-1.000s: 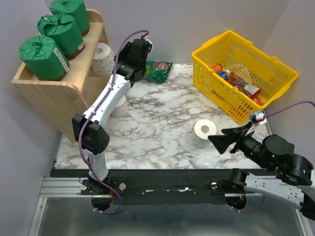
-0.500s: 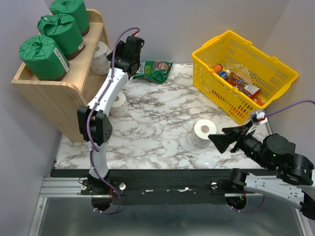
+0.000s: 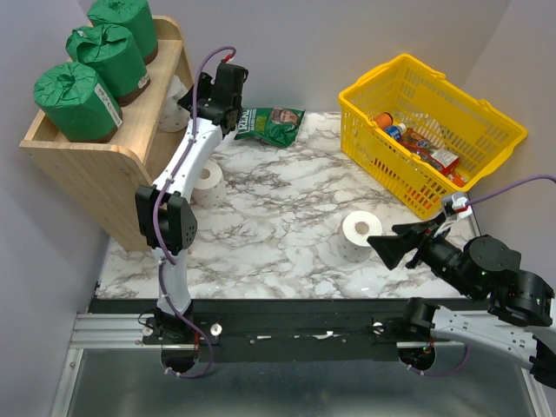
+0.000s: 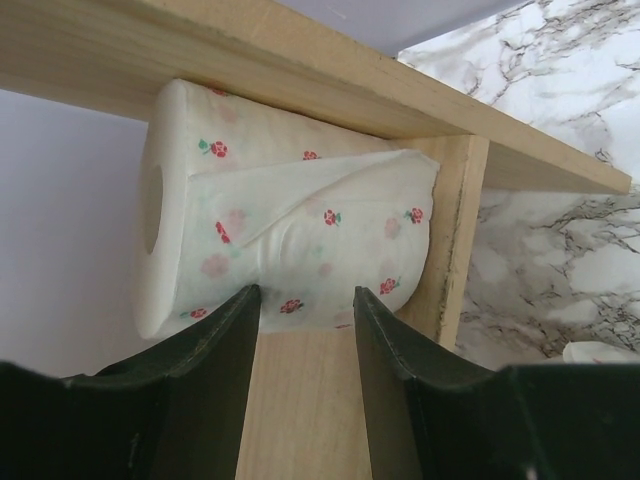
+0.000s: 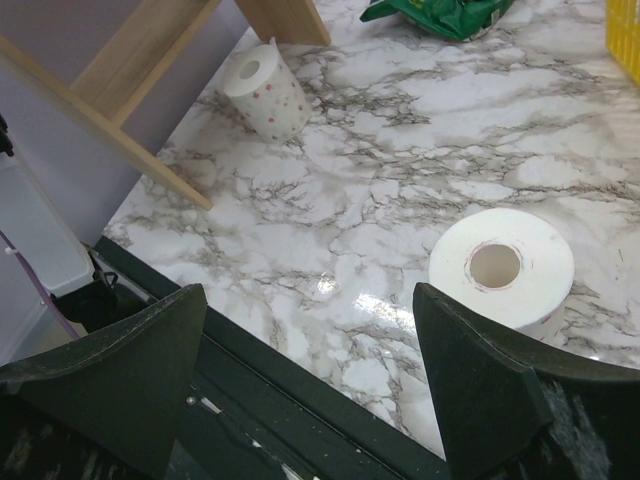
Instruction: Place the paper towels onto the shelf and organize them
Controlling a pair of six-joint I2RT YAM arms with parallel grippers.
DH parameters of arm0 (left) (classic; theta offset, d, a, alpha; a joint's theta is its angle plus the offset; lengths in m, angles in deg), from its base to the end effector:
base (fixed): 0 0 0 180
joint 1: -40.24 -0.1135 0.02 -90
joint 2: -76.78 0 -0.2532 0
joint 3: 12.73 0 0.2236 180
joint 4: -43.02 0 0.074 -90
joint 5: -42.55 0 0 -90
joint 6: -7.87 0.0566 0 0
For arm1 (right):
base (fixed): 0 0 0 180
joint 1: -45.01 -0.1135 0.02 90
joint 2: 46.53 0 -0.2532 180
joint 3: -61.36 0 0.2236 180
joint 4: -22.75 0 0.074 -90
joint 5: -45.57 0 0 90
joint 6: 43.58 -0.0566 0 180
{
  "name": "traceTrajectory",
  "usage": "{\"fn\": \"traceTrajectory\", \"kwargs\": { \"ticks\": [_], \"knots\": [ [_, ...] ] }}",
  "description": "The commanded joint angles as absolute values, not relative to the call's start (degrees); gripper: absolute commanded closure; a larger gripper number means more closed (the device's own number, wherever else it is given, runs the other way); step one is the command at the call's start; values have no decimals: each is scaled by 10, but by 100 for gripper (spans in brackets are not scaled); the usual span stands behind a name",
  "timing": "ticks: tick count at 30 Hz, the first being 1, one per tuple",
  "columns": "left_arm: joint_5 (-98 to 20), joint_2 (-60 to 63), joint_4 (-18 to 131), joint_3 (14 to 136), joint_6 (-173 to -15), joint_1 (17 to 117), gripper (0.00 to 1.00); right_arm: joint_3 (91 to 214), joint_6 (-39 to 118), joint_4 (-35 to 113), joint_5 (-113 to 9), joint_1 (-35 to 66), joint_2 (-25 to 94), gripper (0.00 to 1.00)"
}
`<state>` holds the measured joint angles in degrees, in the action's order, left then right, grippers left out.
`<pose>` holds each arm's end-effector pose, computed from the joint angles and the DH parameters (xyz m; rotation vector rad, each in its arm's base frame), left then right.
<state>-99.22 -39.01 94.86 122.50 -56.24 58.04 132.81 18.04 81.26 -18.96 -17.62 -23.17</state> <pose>0.4259 -0.0901 0.3575 0.2477 2.0441 1.0401 0.0492 0.0420 0.3577 -0.2025 1.7875 0.7703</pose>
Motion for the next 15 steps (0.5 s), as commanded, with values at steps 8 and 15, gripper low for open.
{"fn": "traceTrajectory", "kwargs": {
  "ticks": [8,15],
  "knots": [
    [-910,-307,1025,1231,-640,647,34,1356,190,822,-172,-176,-239,7],
    [-865,-254,1075,1125,-724,698,36,1356,192,814,-182,-176,-246,7]
  ]
}}
